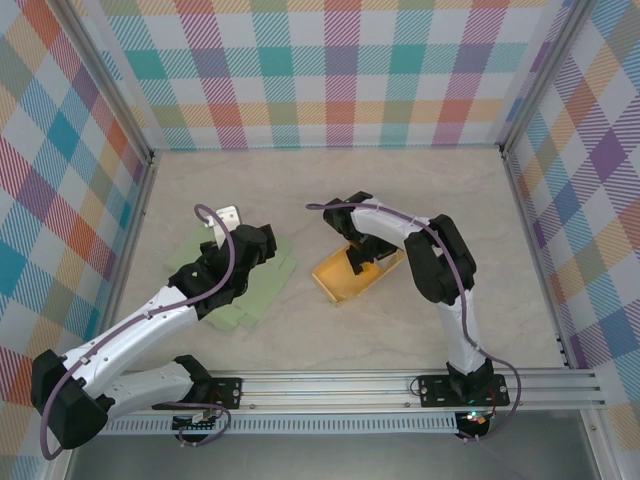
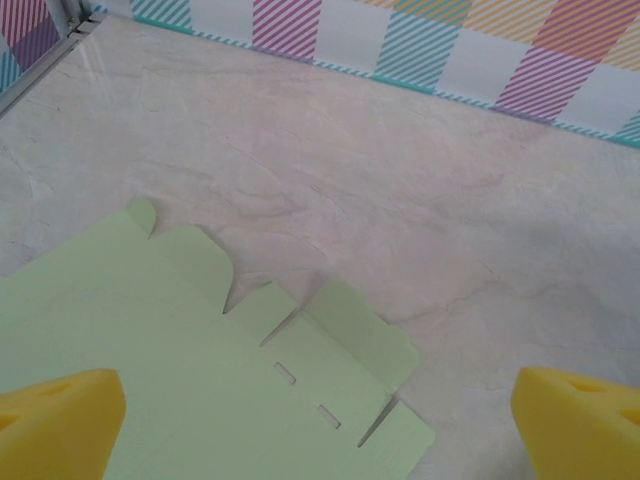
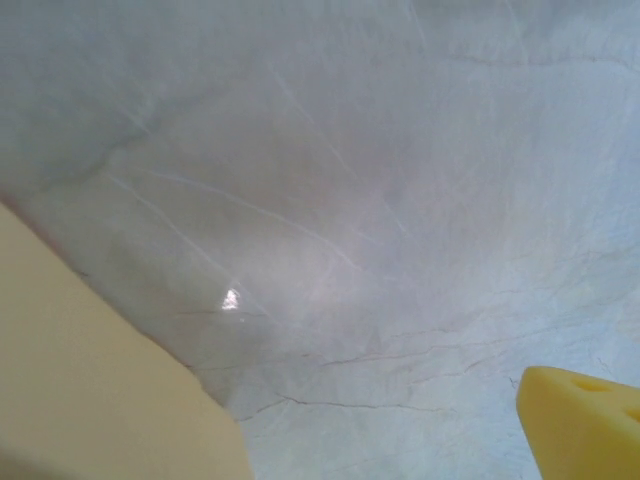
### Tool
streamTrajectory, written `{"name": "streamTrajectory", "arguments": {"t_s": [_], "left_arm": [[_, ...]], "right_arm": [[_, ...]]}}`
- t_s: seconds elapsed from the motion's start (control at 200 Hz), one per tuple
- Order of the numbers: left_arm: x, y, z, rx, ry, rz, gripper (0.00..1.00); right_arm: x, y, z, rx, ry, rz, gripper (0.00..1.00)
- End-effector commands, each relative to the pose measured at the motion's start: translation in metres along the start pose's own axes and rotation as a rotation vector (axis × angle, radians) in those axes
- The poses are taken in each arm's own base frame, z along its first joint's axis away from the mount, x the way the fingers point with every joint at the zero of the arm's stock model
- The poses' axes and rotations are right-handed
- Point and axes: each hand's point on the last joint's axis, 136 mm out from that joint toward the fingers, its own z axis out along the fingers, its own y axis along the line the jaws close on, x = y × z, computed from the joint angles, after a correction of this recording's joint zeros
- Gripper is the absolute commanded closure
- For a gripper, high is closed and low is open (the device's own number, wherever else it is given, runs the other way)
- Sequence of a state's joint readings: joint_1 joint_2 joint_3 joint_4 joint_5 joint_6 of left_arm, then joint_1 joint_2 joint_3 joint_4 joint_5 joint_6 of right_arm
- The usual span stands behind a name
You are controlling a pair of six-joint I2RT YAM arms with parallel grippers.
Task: Fold the paper box
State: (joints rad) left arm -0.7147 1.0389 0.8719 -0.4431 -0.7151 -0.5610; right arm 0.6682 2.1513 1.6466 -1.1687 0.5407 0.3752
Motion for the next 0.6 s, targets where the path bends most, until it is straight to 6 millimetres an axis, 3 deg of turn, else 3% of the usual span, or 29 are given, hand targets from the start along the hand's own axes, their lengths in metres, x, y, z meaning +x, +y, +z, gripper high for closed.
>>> {"name": "streamTrajectory", "arguments": {"t_s": [0.0,0.16,0.385,0.5,0.595], "left_arm": [[0.005,-0.001,0.006,-0.002,0.018,0.012,0.02],[0.015,-0.021,0.017,0.048,0.088,0.094,0.00],[0.038,-0.044,0.044,0.034,0.209,0.170,0.00],[0.044,-0.050,0.060,0.003,0.212,0.214,0.01],[0.053,-0.062,0.073,0.014,0.242,0.265,0.07]], "right_arm": [[-0.017,-0.003,-0.026,-0.043,-0.092,0.007,0.00],[-0.029,-0.018,-0.063,-0.073,-0.191,0.024,0.00],[-0.048,-0.051,-0.139,-0.156,-0.431,0.110,0.00],[-0.036,-0.078,-0.173,-0.184,-0.545,0.205,0.00],[-0.011,-0.102,-0.188,-0.199,-0.608,0.303,0.00]]}}
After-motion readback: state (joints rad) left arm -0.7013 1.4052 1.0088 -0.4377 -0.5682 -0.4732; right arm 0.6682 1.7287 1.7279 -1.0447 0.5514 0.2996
